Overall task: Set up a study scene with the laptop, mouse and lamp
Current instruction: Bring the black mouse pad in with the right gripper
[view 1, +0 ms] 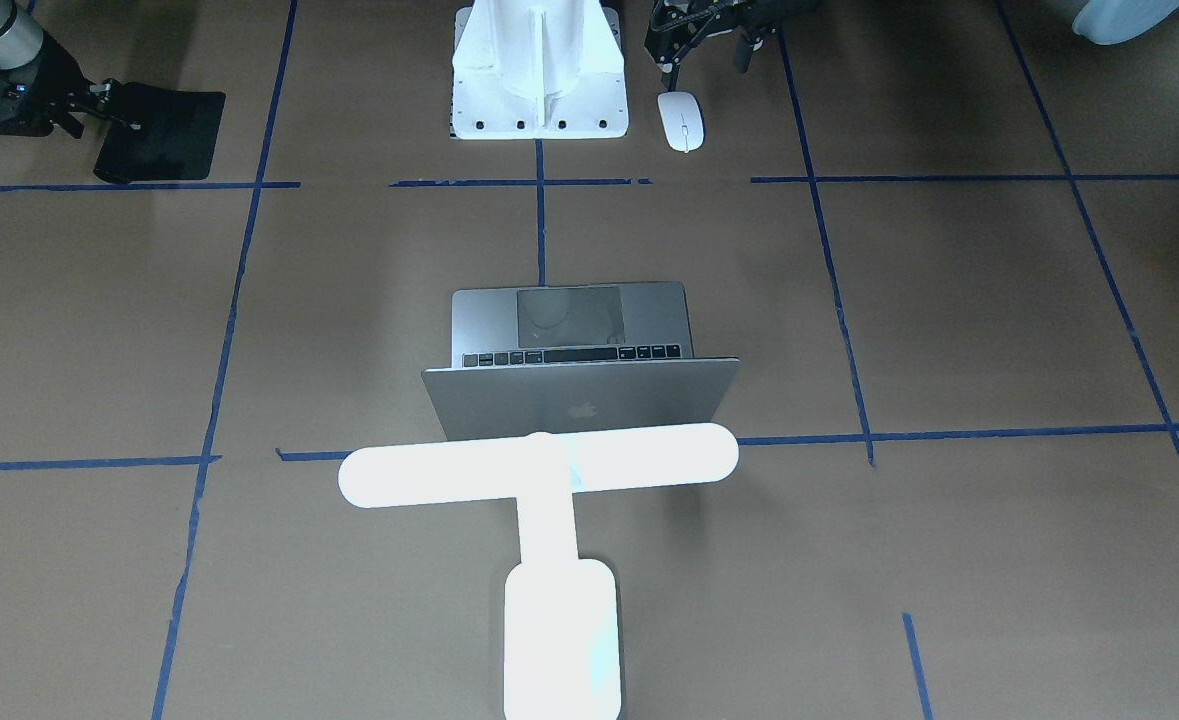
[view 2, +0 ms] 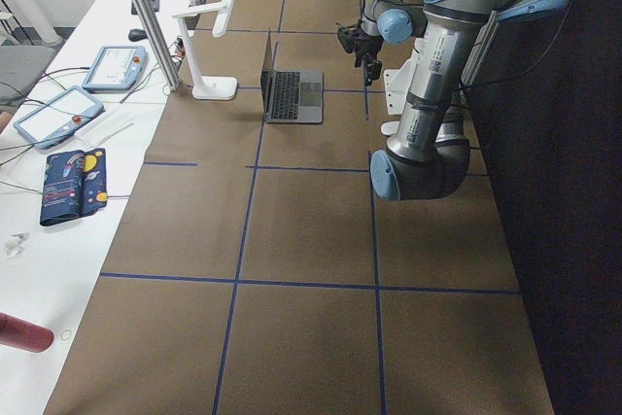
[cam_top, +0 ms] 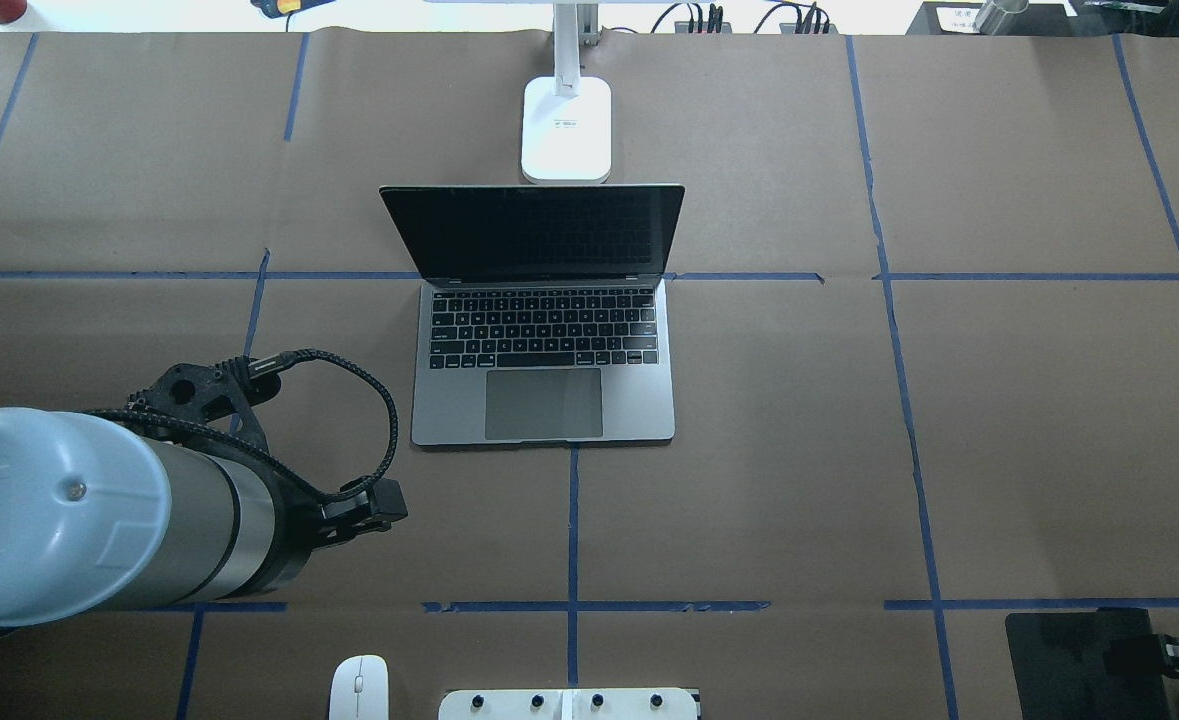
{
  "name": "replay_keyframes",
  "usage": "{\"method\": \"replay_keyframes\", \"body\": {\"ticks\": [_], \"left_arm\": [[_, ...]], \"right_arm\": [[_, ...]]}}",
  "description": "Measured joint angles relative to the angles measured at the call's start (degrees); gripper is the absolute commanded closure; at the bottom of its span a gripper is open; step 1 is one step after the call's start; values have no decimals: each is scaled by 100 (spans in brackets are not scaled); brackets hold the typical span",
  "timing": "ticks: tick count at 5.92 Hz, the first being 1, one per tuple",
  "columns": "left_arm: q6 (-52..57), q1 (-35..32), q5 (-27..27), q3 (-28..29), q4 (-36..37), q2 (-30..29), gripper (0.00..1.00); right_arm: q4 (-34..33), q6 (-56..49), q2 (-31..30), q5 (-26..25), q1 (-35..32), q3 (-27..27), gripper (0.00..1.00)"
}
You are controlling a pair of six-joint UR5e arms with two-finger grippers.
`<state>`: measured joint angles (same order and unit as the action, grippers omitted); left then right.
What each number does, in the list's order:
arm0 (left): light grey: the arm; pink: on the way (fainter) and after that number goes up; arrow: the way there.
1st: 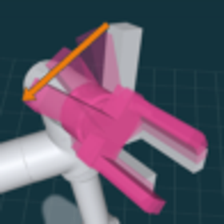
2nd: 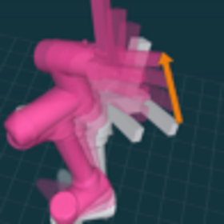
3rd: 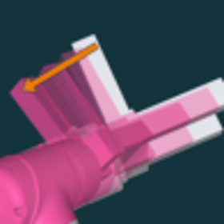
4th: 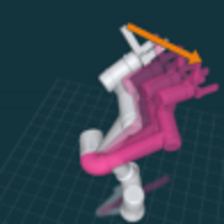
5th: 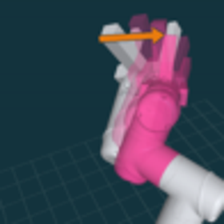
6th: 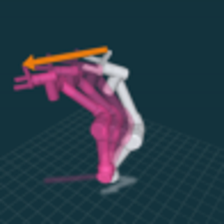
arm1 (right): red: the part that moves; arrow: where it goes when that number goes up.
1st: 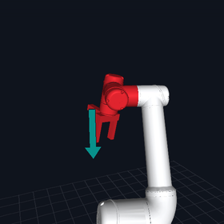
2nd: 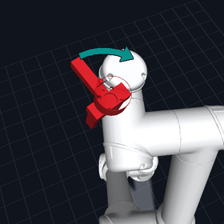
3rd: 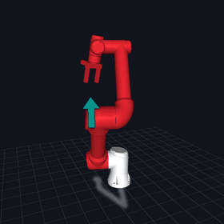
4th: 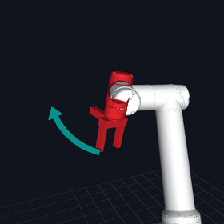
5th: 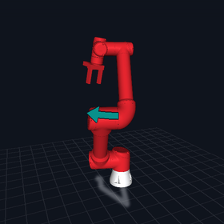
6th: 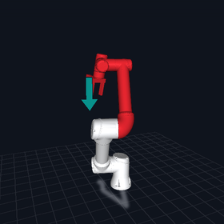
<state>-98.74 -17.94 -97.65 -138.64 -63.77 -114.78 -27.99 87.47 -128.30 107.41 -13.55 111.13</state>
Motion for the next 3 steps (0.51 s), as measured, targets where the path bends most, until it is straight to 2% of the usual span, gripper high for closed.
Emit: {"method": "replay_keyframes", "body": {"ticks": [1,2,3], "left_arm": [[3,-4,0,-3,-45,2,0],[3,-6,0,-3,-74,9,0],[3,-7,0,1,-83,14,0]], "right_arm": [[3,38,10,-4,98,-40,32],[4,53,22,-2,141,-58,62],[7,58,28,4,151,-62,80]]}}
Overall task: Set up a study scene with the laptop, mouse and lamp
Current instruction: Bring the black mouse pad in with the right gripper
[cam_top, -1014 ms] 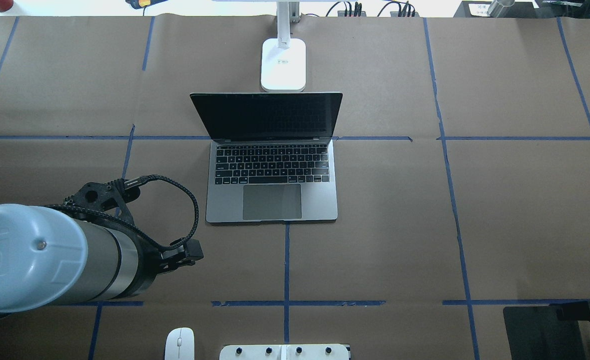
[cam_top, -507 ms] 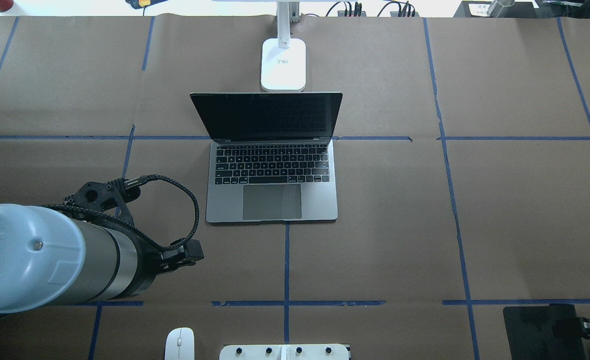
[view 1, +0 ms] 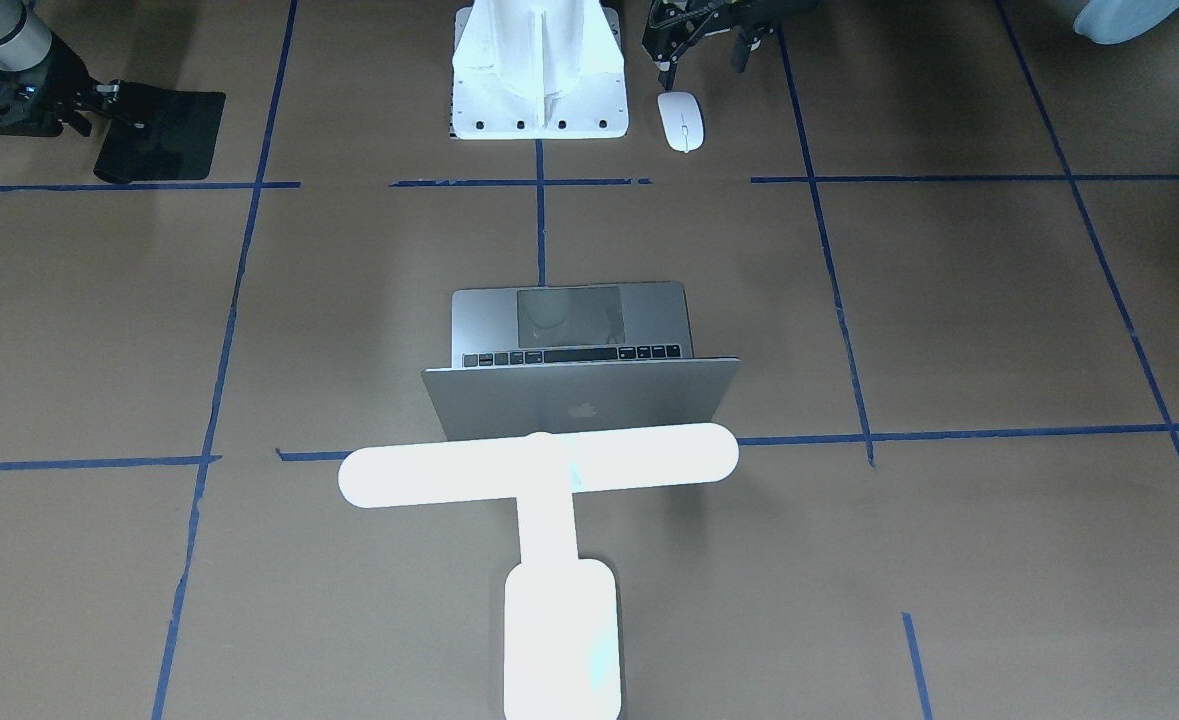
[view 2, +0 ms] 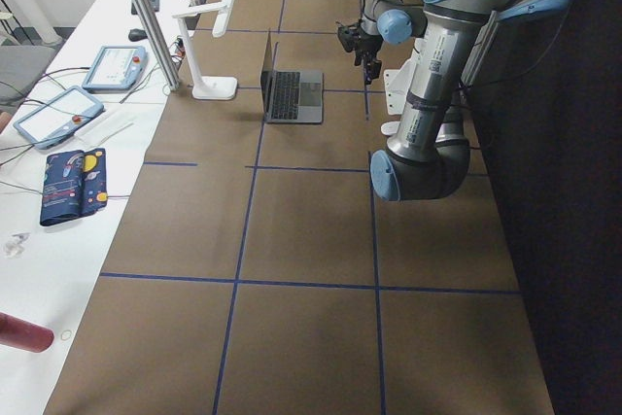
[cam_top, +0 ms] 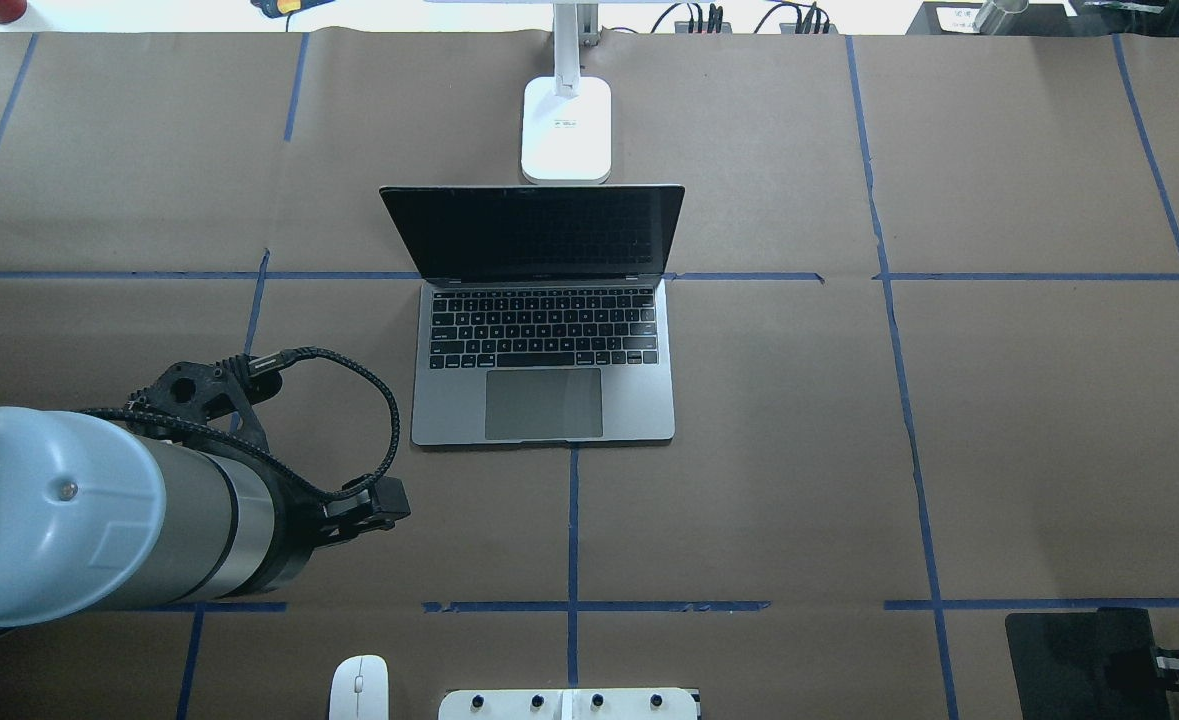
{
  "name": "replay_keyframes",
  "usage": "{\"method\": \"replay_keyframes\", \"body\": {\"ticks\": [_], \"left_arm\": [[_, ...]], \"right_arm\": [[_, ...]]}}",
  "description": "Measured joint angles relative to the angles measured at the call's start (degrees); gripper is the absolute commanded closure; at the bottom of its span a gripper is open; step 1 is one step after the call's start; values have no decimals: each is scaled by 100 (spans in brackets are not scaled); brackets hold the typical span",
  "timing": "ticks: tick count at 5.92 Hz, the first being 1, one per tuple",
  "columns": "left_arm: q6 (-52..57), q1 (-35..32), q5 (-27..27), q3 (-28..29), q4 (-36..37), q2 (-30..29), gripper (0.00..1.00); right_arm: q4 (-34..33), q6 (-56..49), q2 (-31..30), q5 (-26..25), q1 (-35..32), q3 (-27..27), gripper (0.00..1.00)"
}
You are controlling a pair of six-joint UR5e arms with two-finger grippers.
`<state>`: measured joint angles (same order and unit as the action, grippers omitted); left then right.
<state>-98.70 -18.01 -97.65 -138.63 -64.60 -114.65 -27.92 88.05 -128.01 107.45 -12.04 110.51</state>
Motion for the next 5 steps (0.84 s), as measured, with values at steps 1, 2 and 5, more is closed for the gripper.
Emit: {"method": "replay_keyframes", "body": {"ticks": [1,2,5], "left_arm": [[0,0,0,2,-3,3,0],[0,0,2,3,-4,3,0],[-6,3,15,32,-4,10,0]], "right_arm": [[4,-1,3,1,0,-2,90],[5,-5,-1,-38,9,-2,99],[12,-24,-56,-119,-27,307,100]]}}
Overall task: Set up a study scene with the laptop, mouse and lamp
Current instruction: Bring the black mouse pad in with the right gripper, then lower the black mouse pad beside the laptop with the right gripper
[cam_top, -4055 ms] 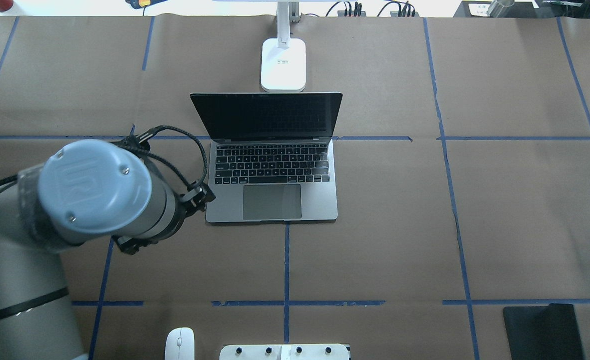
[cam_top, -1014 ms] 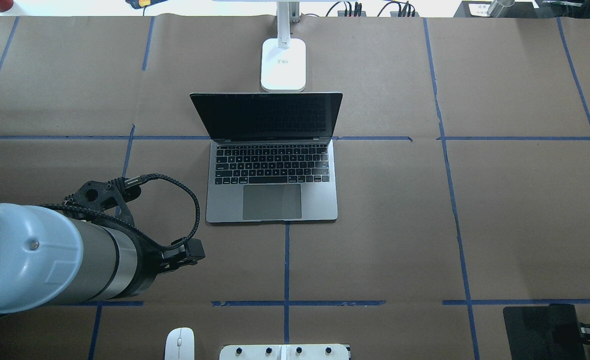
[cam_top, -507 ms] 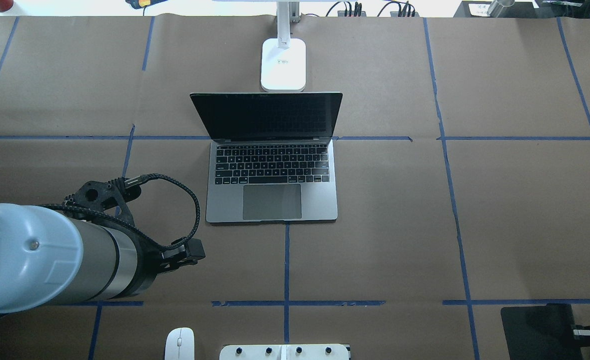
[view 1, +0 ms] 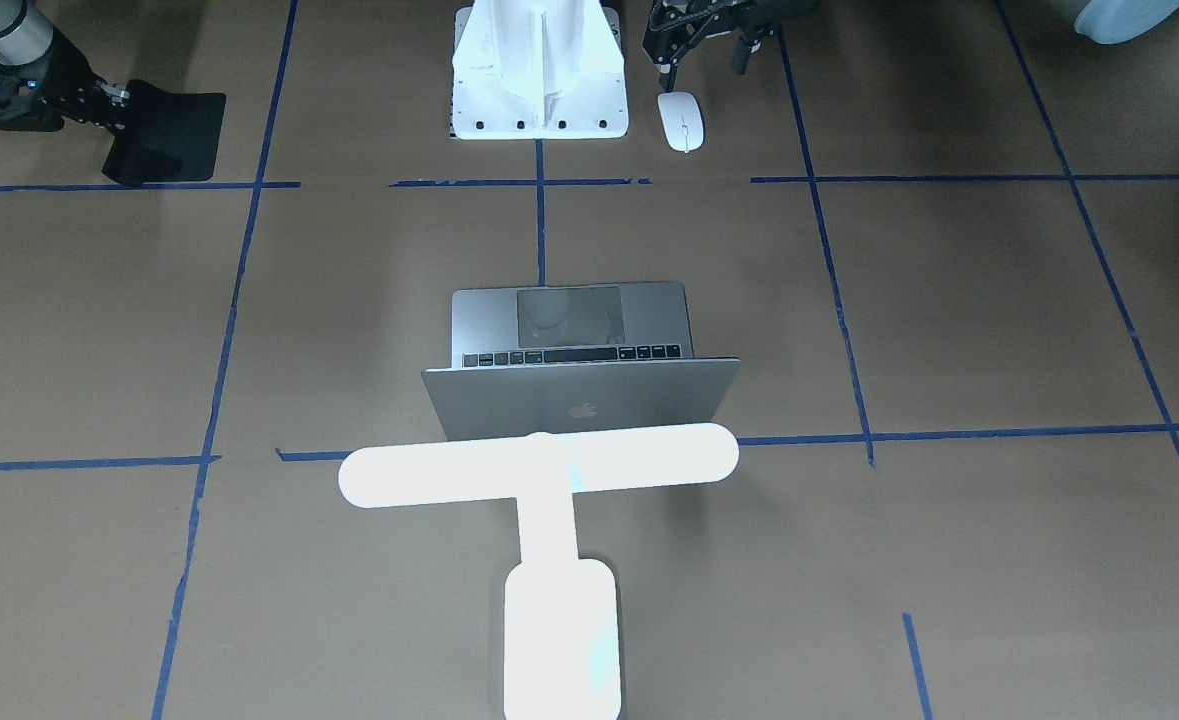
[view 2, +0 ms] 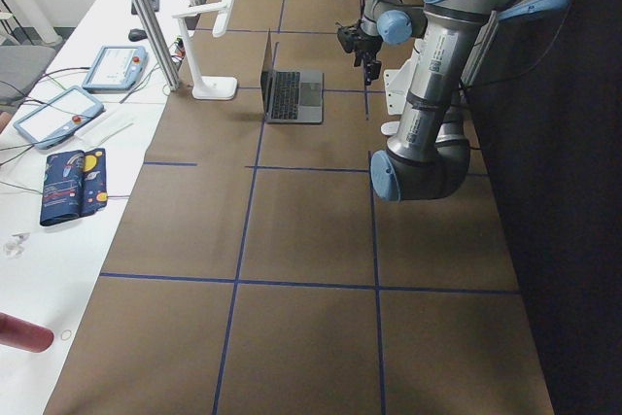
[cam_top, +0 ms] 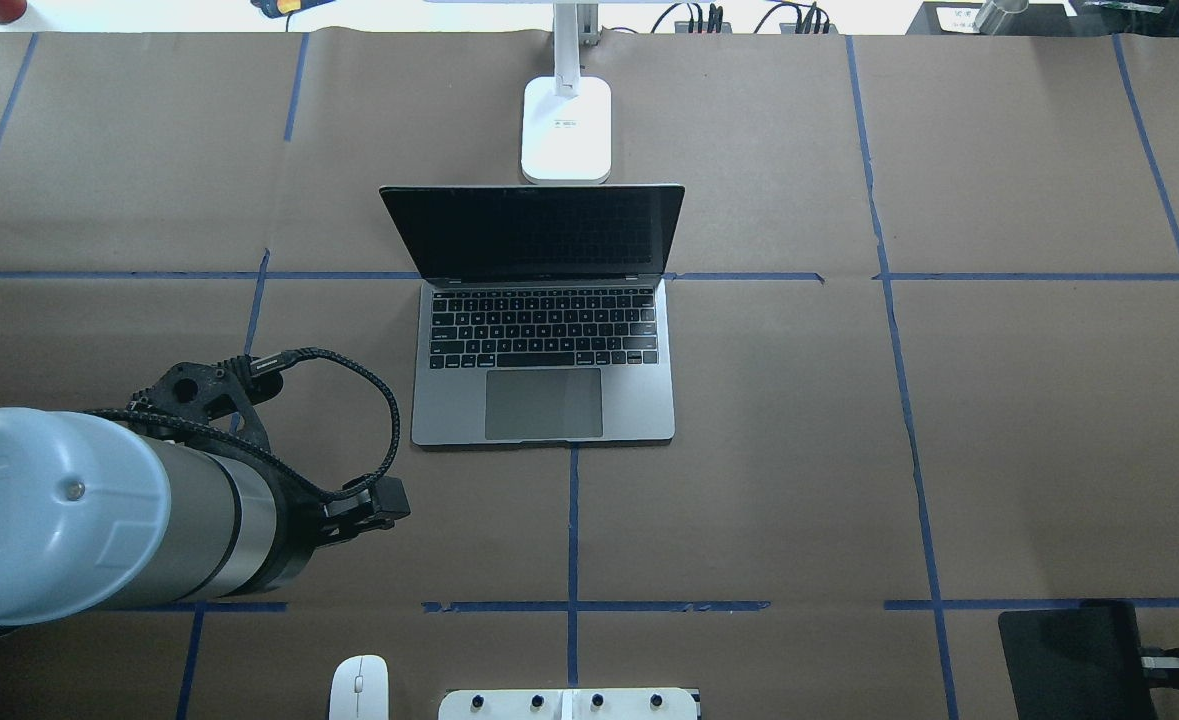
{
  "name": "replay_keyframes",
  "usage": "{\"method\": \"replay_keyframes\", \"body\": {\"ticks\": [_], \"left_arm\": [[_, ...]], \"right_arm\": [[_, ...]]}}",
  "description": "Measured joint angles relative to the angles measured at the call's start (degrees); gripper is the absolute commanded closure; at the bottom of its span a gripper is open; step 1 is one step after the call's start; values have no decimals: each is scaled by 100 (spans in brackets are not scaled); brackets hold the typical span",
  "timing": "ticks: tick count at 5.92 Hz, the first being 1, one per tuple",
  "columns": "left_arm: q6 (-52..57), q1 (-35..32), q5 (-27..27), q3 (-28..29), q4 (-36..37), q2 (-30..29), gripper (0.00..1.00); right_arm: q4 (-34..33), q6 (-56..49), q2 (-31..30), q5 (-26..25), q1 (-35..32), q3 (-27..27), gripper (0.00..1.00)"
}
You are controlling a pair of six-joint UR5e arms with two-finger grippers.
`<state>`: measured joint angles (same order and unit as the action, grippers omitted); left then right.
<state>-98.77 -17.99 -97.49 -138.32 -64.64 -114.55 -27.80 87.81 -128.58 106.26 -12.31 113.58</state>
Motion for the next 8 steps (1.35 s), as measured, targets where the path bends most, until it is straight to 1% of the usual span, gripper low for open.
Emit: {"method": "replay_keyframes", "body": {"ticks": [1,3,4,5,6,8], "left_arm": [[-2,-1,2,8,3,6,0],[-2,-3,9,18,-2,5,0],[-2,-3,11,19,-4,0,0],[-2,-3,11,17,-4,-4,0],[0,-10,14,13,-4,-5,0],[3,-25,19,7,-5,-6,0]], "right_arm": [[-4,-35,81,-6,-95,157,100],[-41,-569,659,32,-781,291,100],[-206,-873,977,71,-1078,274,100],[-721,-1056,1531,147,-1312,254,100],[-1520,-1260,2264,278,-1558,247,100],[-3360,-1822,3790,484,-1985,187,100]]}}
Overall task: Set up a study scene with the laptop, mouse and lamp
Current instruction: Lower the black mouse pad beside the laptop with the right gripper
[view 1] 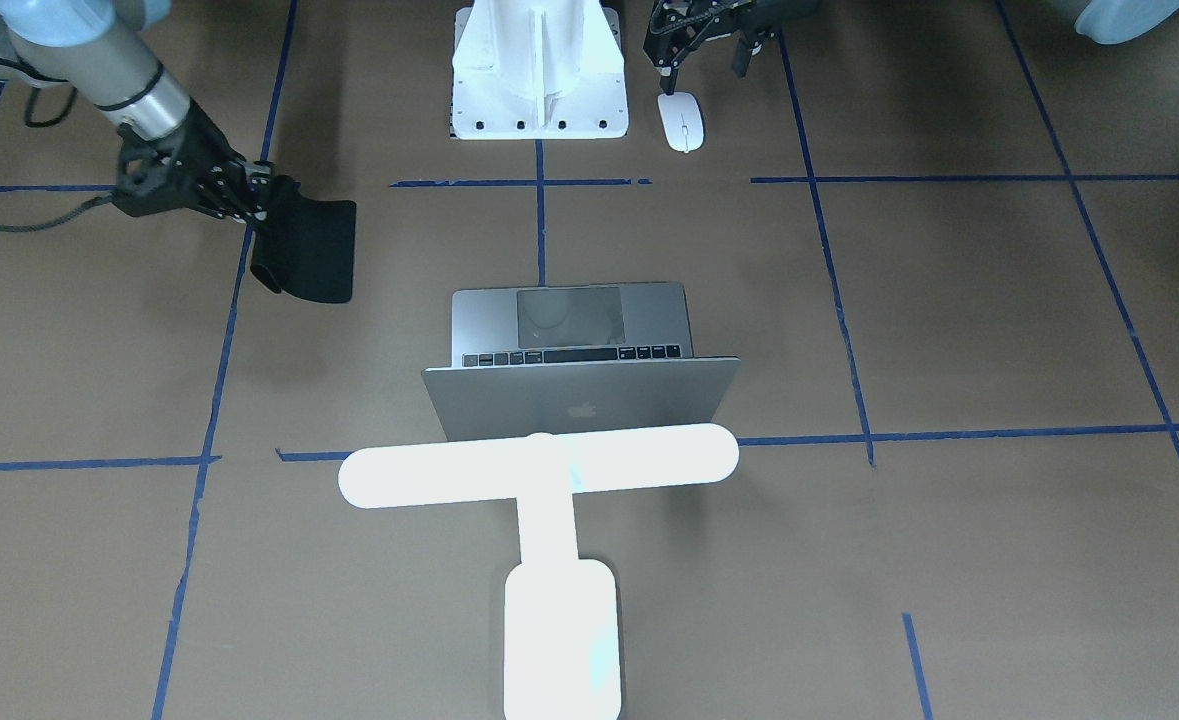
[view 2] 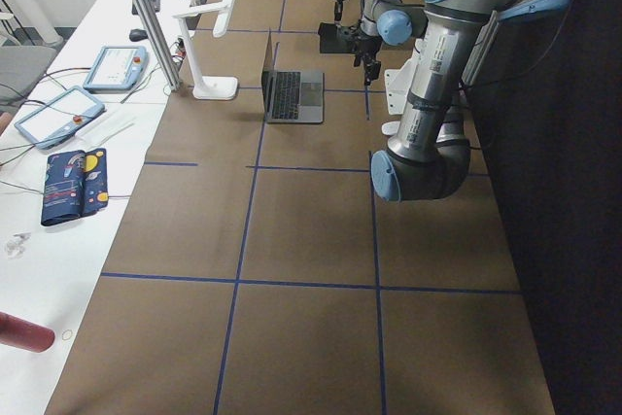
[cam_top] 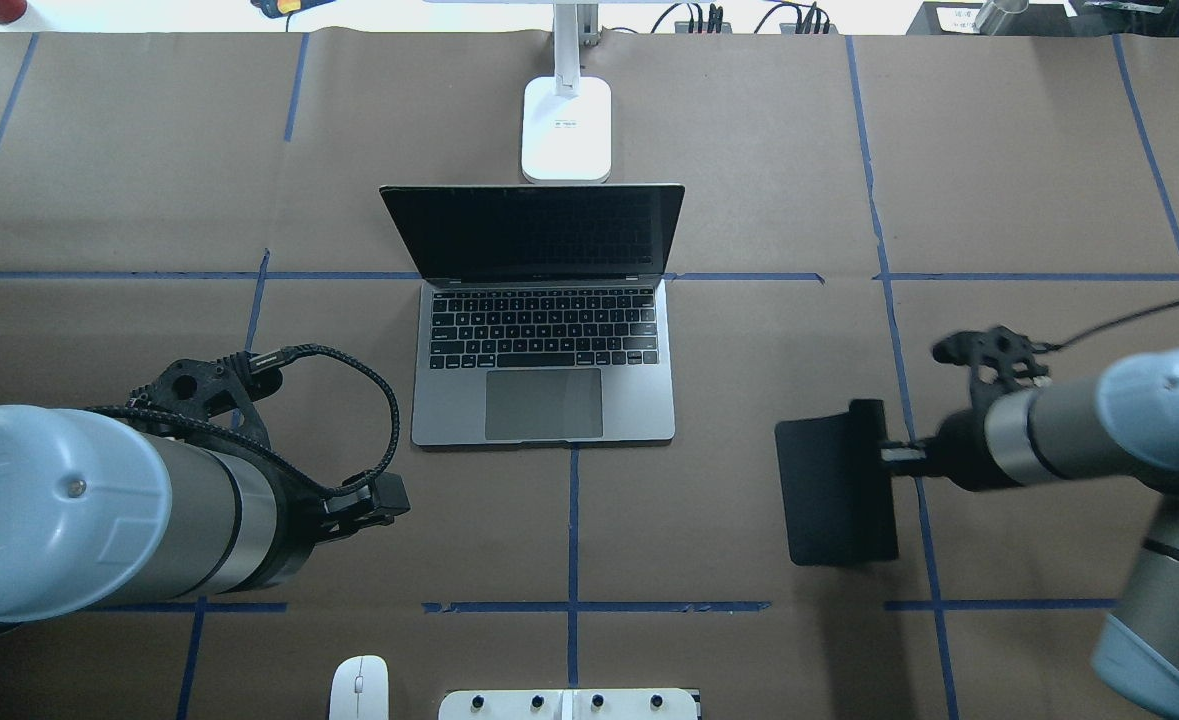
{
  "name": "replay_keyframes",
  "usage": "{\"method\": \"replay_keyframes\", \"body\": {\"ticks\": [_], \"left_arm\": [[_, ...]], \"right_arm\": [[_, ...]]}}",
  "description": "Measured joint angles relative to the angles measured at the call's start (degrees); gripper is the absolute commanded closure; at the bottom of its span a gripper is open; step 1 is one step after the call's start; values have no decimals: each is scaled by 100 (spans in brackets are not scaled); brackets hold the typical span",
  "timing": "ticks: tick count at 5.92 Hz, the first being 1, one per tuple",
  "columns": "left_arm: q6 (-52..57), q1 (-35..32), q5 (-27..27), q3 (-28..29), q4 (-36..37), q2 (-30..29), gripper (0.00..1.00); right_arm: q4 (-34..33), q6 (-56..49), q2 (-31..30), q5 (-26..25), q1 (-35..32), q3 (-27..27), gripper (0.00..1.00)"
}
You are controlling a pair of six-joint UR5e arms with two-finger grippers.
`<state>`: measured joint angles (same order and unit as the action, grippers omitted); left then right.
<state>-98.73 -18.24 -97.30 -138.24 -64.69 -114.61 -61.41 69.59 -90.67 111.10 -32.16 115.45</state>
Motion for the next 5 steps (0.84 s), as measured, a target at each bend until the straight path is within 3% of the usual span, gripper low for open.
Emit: {"method": "replay_keyframes", "body": {"ticks": [2,5], "left_arm": [[-1,-8,1,-4,0,-3,0],[-15,-13,9,-17,0,-9,0]], "right_arm": [[-989,-415,1267,15,-262,-575,100],[-1126,-698,2262,201,-668,-1675,100]]}}
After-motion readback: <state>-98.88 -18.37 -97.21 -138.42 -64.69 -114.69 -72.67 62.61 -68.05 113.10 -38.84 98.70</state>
